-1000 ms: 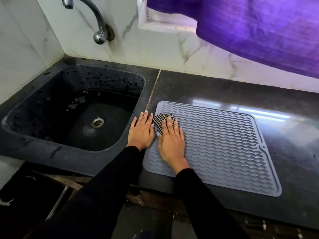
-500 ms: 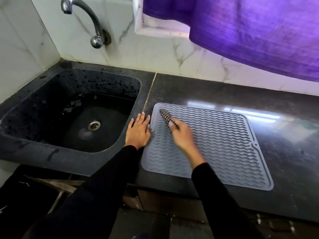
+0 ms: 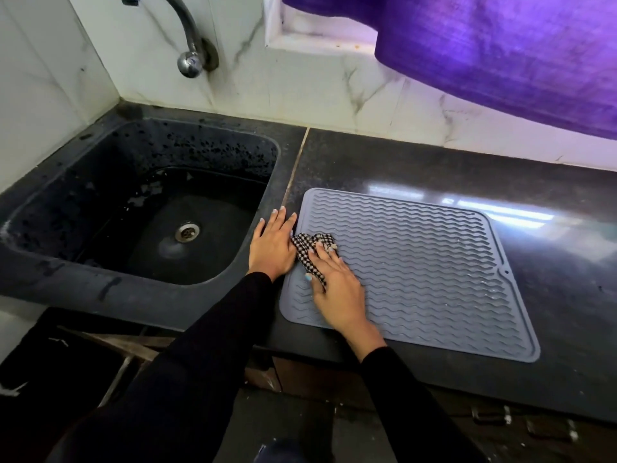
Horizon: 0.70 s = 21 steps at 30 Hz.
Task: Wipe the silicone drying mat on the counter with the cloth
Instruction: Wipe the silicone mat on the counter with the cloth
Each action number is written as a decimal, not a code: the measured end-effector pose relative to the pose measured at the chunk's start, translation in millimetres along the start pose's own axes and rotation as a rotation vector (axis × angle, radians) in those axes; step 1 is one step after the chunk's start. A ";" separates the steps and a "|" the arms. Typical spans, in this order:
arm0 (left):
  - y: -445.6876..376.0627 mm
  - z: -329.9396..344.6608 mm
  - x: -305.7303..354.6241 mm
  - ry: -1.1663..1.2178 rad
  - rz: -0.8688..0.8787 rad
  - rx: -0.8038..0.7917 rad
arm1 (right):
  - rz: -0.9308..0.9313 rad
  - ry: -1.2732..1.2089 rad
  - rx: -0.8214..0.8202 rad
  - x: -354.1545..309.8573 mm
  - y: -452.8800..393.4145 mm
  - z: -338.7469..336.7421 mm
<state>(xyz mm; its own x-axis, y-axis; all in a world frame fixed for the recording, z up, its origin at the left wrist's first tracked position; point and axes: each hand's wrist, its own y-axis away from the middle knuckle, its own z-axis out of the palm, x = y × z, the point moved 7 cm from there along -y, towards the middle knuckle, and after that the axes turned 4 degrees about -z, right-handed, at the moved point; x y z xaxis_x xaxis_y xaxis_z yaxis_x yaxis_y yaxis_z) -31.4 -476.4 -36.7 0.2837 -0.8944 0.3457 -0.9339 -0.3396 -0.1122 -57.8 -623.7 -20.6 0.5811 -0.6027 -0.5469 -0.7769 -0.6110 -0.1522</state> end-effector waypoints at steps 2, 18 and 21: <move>0.5 -0.6 -0.1 0.014 -0.003 -0.001 | 0.123 -0.239 -0.028 9.4 -5.5 -8.6; -0.4 -2.2 -0.4 0.049 -0.006 0.054 | 0.008 0.213 0.109 -14.4 22.4 11.2; -0.5 -0.8 -0.6 0.039 -0.001 0.048 | -0.024 0.177 0.092 -15.6 18.1 4.0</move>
<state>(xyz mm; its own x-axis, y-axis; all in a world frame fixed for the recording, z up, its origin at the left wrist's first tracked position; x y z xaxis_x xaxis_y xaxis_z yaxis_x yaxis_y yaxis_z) -31.3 -475.5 -36.1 0.2748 -0.8824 0.3819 -0.9219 -0.3546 -0.1558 -81.9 -623.3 -18.2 0.6270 -0.6744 -0.3900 -0.7764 -0.5817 -0.2424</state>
